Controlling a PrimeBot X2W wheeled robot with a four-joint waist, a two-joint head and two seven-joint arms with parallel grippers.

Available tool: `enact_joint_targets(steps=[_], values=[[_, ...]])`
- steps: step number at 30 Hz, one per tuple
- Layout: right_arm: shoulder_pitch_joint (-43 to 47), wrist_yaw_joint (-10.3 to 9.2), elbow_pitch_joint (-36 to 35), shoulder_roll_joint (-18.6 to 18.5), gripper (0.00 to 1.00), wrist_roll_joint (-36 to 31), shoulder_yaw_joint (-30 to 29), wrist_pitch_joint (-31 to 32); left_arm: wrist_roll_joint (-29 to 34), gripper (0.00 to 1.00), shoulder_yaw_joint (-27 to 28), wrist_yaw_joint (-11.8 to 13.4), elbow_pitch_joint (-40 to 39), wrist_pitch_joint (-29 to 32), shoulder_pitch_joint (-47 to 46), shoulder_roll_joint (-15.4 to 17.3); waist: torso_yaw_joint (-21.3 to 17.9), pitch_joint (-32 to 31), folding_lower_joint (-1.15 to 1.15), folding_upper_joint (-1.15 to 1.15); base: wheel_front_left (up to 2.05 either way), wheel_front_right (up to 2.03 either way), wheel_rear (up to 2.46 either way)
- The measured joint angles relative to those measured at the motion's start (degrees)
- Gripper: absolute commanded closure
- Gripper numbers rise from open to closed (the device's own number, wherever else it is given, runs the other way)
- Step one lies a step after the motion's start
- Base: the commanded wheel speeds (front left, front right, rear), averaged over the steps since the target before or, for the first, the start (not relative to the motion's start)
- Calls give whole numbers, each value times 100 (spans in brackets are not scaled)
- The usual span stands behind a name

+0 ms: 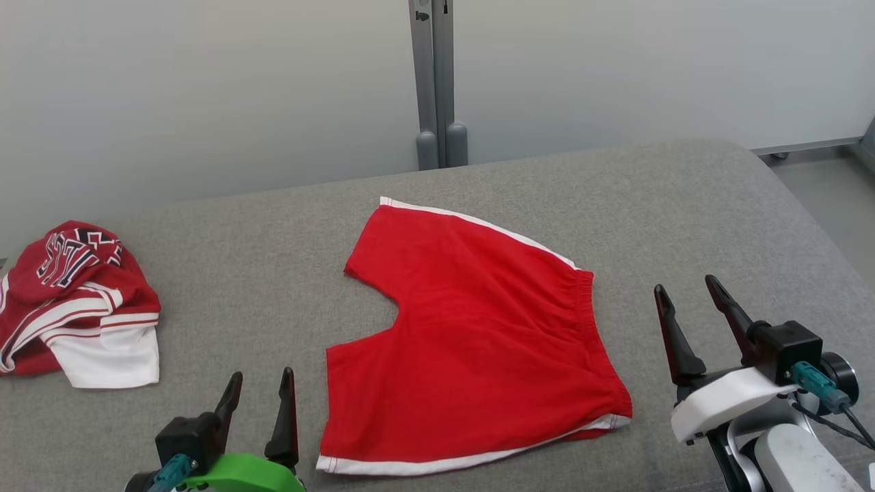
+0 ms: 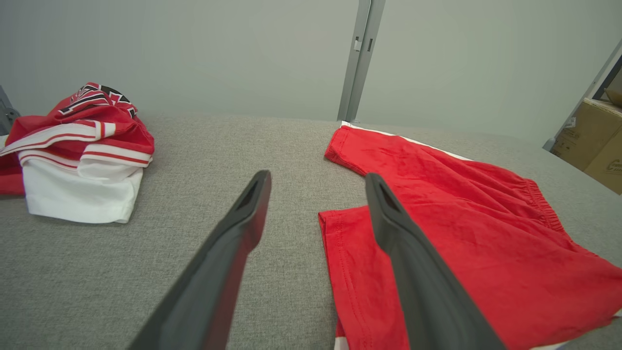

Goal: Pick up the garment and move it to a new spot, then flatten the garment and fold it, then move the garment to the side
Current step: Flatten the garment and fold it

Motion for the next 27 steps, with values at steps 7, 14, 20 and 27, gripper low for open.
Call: enact_joint_targets(steps=[7,14,20,27], values=[[80,1,25,2,0,-1,-1,1,40,0,60,15,-27,0,30,-8,38,2,0,0,0,0,0],[80,8,60,7,0,-12,-4,1,88,0,105,16,-35,0,119,-19,77,17,0,0,0,0,0],[230,107,355,-30,0,-13,64,1,170,0,-67,16,64,100,219,-20,107,46,0,0,0,0,0],[522,409,747,-127,0,-40,404,32,190,0,-414,-96,419,477,465,8,129,114,0,0,0,0,0]])
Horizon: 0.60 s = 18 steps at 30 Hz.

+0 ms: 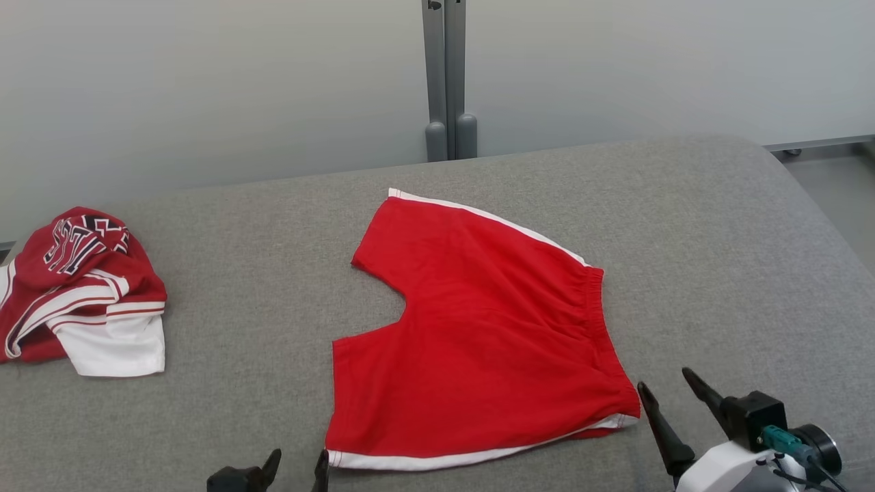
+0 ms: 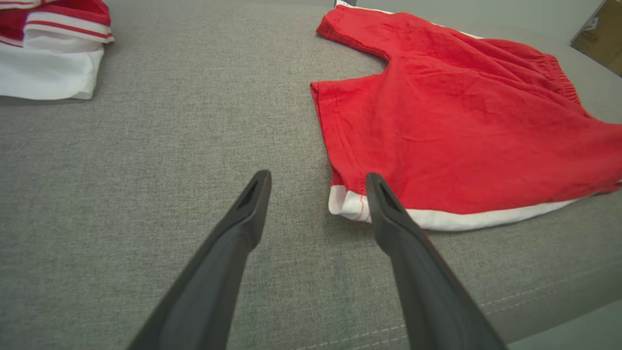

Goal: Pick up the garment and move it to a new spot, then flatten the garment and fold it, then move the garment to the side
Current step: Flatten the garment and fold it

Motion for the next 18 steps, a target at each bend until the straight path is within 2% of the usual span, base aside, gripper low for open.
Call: enact_joint_targets(steps=[9,18], values=[[88,307,368,-65,0,-57,274,130,9,0,-212,-214,337,321,-14,21,-30,151,0,0,0,0,0],[21,402,570,-15,0,-56,299,129,105,0,-319,-303,450,341,-341,-3,-138,338,0,0,0,0,0]])
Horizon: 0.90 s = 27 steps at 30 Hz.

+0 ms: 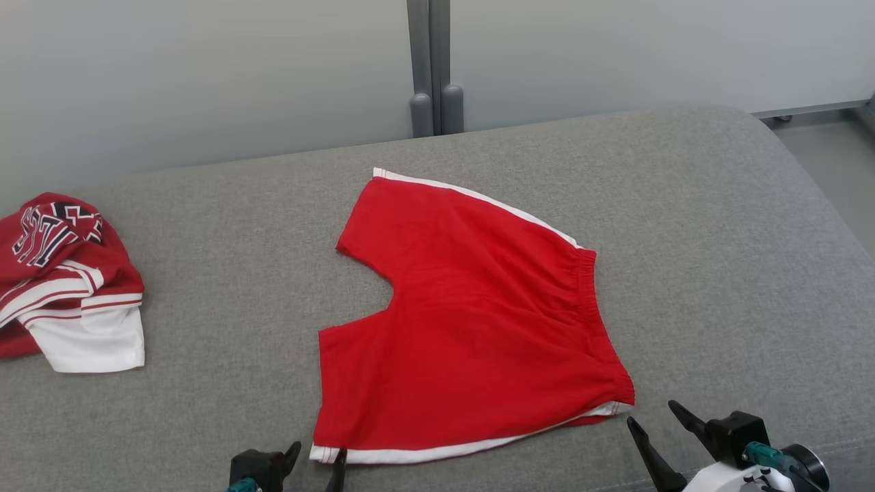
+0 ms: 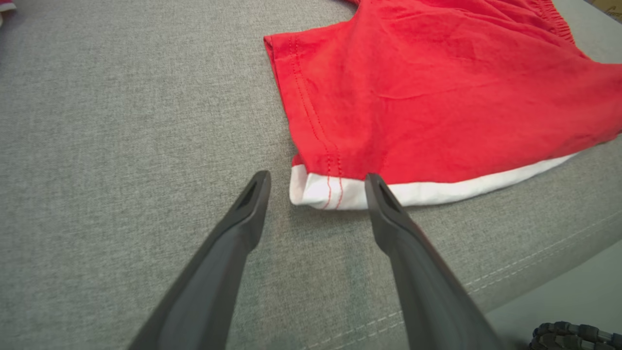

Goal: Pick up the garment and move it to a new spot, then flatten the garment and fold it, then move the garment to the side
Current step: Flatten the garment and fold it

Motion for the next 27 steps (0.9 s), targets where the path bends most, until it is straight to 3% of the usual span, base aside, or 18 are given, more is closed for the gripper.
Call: enact_joint_targets(steps=[11,15,16,18,20,22,24,27], values=[[-33,11,249,55,0,9,-14,-9,12,0,-63,-93,169,-9,-129,-18,-2,64,0,0,0,0,0],[-137,52,327,89,0,9,-14,-25,55,22,-127,-148,229,-9,-142,-25,13,81,0,0,0,0,0],[-162,56,366,103,0,10,-13,-26,70,42,-192,-153,259,-9,-160,-37,19,90,0,0,0,0,0],[-181,57,419,110,0,10,-12,-26,94,54,-234,-199,311,-9,-211,-53,24,98,0,0,0,0,0],[-230,73,464,111,0,10,-10,-26,96,59,-243,-202,348,-12,-269,-57,27,107,0,0,0,0,0],[-264,75,499,112,0,10,-5,-27,96,73,-246,-218,363,-59,-303,-63,29,116,0,0,0,0,0],[-285,108,570,110,0,10,12,-27,96,100,-248,-226,370,-64,-337,-78,30,125,0,0,0,0,0],[-339,134,684,110,0,9,85,-27,97,100,-254,-249,379,-112,-372,-116,33,140,0,0,0,0,0]])
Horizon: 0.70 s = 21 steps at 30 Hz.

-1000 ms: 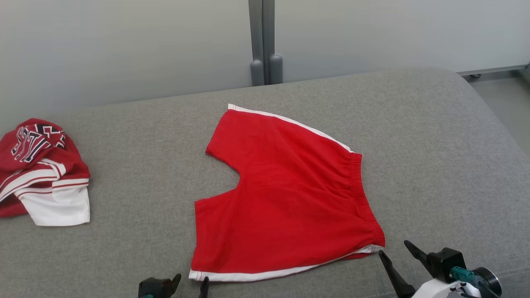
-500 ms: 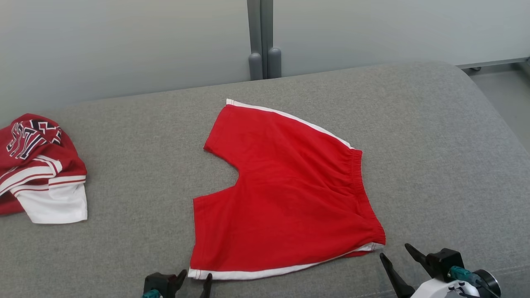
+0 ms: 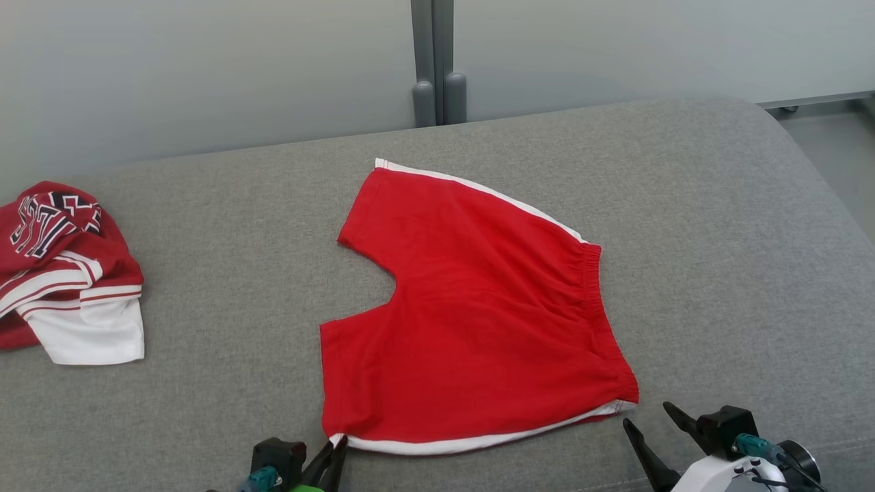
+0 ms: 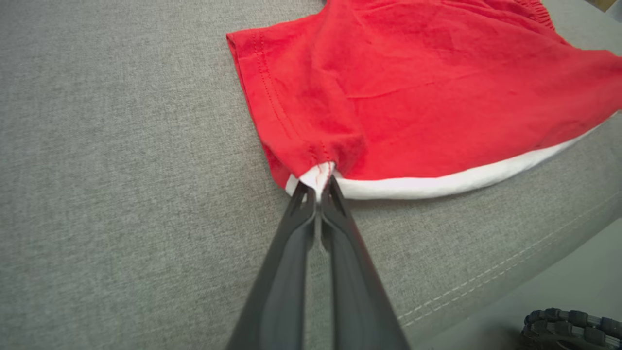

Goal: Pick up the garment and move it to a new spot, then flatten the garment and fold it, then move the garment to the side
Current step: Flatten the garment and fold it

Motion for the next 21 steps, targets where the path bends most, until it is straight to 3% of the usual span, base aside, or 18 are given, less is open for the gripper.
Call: enact_joint_targets(steps=[13,14,15,16,19,21], values=[[-525,121,303,-171,0,-482,508,0,38,100,-76,-93,-19,-101,-115,-38,213,127,0,0,0,0,0],[-562,124,348,-164,9,-490,563,2,38,100,-75,-93,-11,-119,-115,-40,231,138,0,0,0,0,0],[-596,129,402,-160,36,-513,630,4,38,100,-71,-93,-12,-141,-115,-40,243,146,0,0,0,0,0],[-611,153,442,-149,56,-524,672,10,38,100,-73,-93,-11,-142,-115,-40,253,151,0,0,0,0,0],[-622,171,547,-122,77,-517,703,46,38,100,-73,-93,-11,-146,-115,-42,269,156,0,0,0,0,0],[-629,174,576,-105,100,-493,702,52,33,100,-59,-93,-14,-196,-115,-46,271,151,0,0,0,0,0]])
